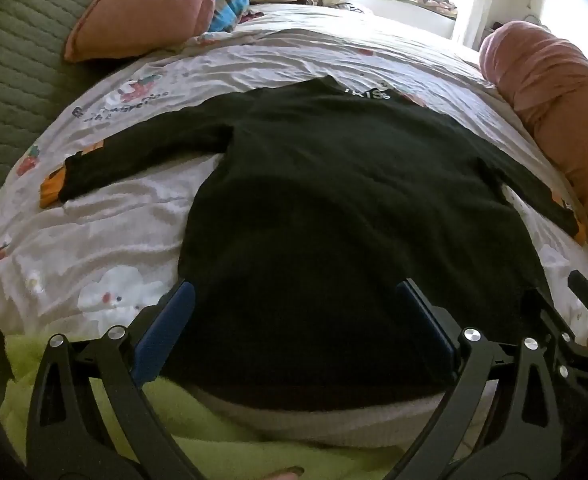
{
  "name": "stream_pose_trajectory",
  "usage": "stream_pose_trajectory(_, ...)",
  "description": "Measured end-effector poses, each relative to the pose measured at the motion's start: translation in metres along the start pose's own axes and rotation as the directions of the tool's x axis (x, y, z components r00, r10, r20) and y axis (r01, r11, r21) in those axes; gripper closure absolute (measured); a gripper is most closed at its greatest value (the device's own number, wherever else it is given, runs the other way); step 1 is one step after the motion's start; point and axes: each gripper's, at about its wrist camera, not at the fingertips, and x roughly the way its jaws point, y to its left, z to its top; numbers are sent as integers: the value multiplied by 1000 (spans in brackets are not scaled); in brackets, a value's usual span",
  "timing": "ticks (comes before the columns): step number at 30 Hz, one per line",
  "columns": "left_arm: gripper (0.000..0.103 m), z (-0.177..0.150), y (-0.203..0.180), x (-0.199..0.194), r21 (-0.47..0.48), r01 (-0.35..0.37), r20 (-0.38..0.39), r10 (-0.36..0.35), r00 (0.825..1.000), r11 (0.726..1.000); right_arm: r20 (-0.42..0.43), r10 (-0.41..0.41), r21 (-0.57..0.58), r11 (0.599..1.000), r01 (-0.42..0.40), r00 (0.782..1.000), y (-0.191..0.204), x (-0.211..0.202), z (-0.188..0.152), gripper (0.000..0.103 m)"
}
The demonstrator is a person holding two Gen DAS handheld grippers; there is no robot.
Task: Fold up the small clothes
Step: 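Grasp the orange cuff of the black shirt's sleeve with the right tool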
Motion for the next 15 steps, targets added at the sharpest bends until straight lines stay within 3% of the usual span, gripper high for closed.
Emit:
stream_pose_trajectory(7, 9, 23, 1, 15, 3, -9, -2, 9, 1000, 1000, -64, -8, 22, 1000, 9, 998, -29, 28, 12, 4)
stream_pose_trajectory(10, 9, 34, -1, 25, 13, -13, -11, 13, 1000, 1000, -27, -27, 38, 999, 29, 999, -33, 40, 25, 4)
stream_pose_trajectory(15, 9, 54, -12, 45, 61, -1, -52, 5, 999, 998, -70, -41, 100, 994, 48, 997, -62, 55, 42, 4)
